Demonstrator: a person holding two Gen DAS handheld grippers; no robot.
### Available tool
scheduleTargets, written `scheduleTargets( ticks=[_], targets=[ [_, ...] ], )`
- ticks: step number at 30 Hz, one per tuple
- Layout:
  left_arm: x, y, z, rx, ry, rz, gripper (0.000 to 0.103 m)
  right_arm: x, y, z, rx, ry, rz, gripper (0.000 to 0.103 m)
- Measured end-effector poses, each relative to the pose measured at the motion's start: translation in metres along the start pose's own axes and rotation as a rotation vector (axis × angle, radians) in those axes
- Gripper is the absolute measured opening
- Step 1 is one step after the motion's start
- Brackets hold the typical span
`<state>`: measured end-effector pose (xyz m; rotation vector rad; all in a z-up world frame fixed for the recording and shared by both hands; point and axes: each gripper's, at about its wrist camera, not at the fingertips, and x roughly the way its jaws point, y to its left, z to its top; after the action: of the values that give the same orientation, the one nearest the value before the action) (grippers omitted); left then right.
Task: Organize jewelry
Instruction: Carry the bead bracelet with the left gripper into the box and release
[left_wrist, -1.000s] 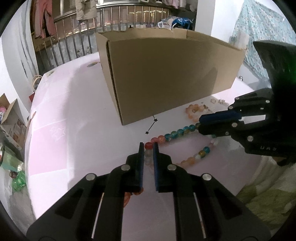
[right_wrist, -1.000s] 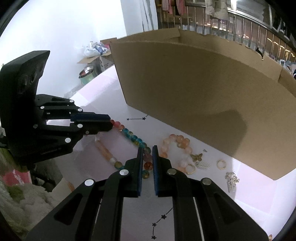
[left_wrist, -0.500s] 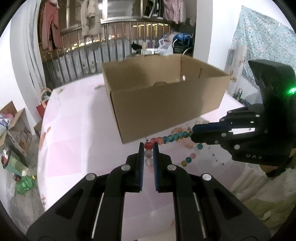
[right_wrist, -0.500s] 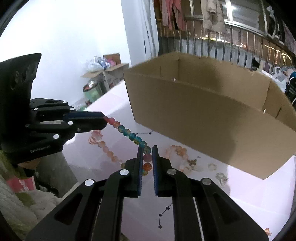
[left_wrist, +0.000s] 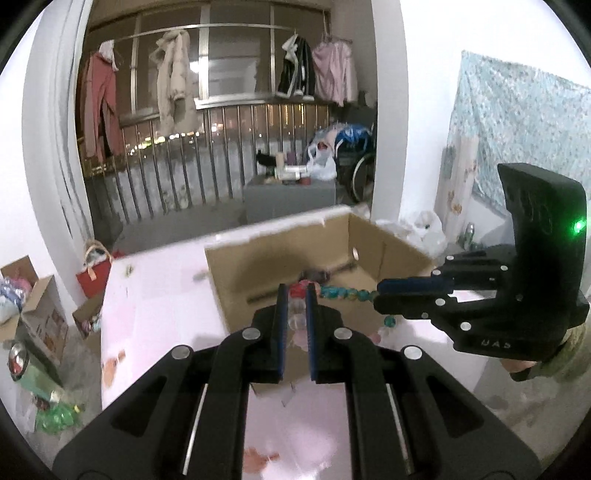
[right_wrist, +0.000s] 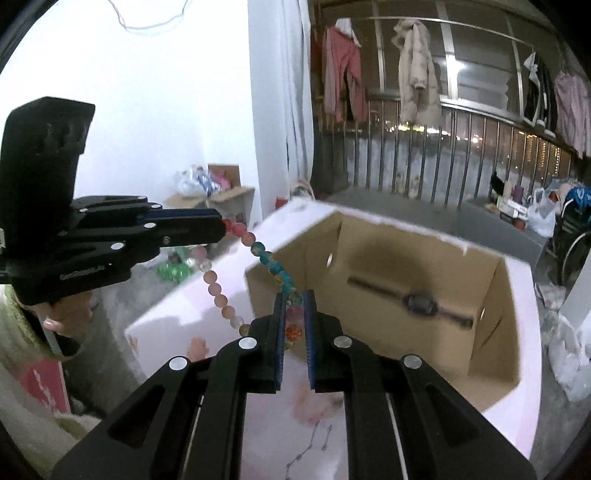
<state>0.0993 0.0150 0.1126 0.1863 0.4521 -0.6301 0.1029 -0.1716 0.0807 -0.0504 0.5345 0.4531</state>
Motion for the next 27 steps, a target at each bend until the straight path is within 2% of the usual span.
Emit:
scheduleTargets(
  ticks=[3,5,8,12,19,27],
  targets=[
    [0.014,0.004,0.026,0.020,-0.018,0.015,0.008,0.011,-0.023,0.026,0.041,0.026,0.035,0.010],
    [0.027,0.008,0.039,0.014,-0.003,0.018,0.008,0.024,-0.039,0.040,0.074,0.059,0.052,0.010],
    [0.056,0.016,0.053,0.010,0.056,0.050,0.008,0.049,-0.063,0.055,0.134,0.128,0.086,0.010],
    [0.099,0.027,0.054,0.004,0.157,0.059,0.008,0.083,-0.085,0.065,0.188,0.237,0.111,0.010],
    [0.167,0.039,0.033,0.057,0.365,0.095,0.008,0.157,-0.109,0.049,0.314,0.521,0.154,0.010],
    [0.198,0.050,0.011,0.070,0.502,0.106,0.008,0.204,-0.122,0.022,0.442,0.703,0.195,0.010]
  ],
)
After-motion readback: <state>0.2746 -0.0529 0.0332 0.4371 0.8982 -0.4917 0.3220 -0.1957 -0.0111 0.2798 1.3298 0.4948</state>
